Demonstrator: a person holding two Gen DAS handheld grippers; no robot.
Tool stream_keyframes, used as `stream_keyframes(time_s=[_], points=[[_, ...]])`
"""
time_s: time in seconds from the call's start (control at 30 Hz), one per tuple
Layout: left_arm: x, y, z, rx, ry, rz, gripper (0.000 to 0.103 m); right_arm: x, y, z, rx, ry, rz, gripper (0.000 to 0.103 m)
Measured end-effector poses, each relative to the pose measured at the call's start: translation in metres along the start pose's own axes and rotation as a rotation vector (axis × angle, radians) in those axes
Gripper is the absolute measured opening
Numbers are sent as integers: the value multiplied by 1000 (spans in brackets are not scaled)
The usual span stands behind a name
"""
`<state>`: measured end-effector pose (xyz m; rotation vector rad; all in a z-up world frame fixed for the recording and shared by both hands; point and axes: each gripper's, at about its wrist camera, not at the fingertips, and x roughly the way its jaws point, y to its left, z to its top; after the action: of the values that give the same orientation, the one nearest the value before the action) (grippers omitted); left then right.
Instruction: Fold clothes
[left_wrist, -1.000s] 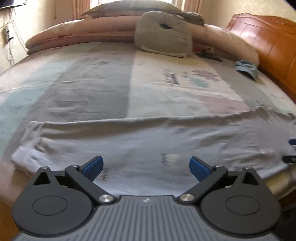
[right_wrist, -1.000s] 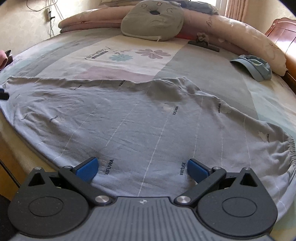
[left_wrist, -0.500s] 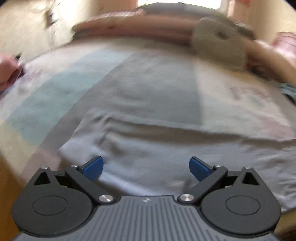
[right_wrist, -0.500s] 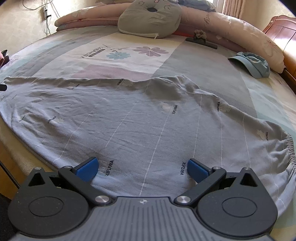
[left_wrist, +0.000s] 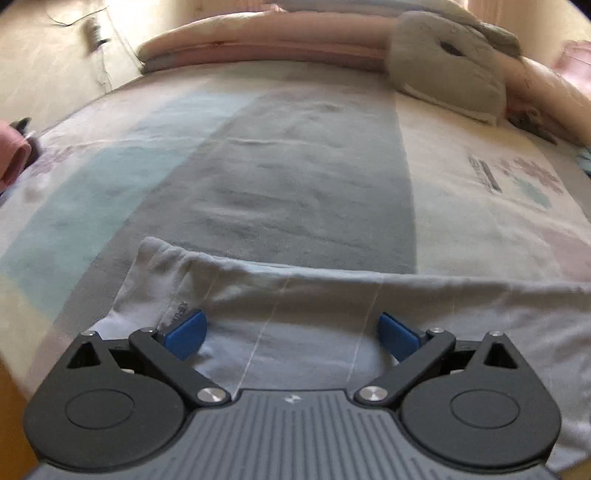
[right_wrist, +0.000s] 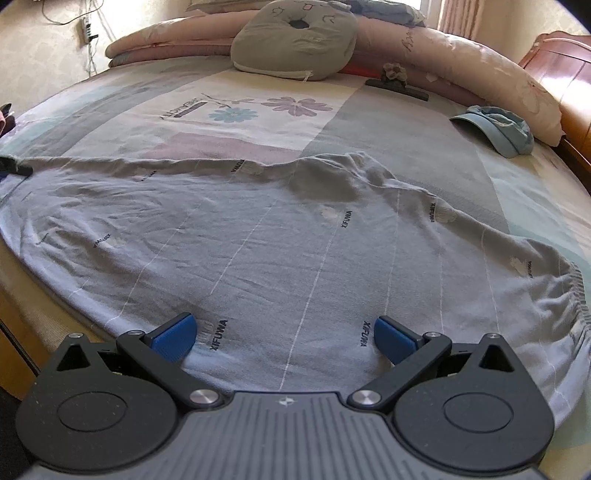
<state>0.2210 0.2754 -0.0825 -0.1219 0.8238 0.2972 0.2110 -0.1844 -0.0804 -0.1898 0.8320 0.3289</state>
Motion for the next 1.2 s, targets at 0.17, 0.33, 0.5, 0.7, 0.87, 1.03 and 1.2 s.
stream_keyframes(time_s=[0.17,0.33,0.5,0.7,0.87,1.03,1.2], points=[[-9,-11,5,0,8,25,100,-3,1,-5,10,-22,-16,103],[-29,-40,9,69,-33,8,100,-13,-2,3,-7,19,-31,103],[-38,-75,11,133,-46,-77,100,-29,-33,-12,56,21,-94,103],[-40,-111,16,208,-44,-142,100,-37,-47,-33,114,66,-73,103],[-44,-138,19,253,-52,-183,100,-35,-58,-11,113,-29,-96,103],[-47,-160,13,280,-33,-217,100,-12,-63,-7,127,22,-54,103],[-47,-178,11,285,-23,-250,100,-31,-58,-33,127,35,-49,103]])
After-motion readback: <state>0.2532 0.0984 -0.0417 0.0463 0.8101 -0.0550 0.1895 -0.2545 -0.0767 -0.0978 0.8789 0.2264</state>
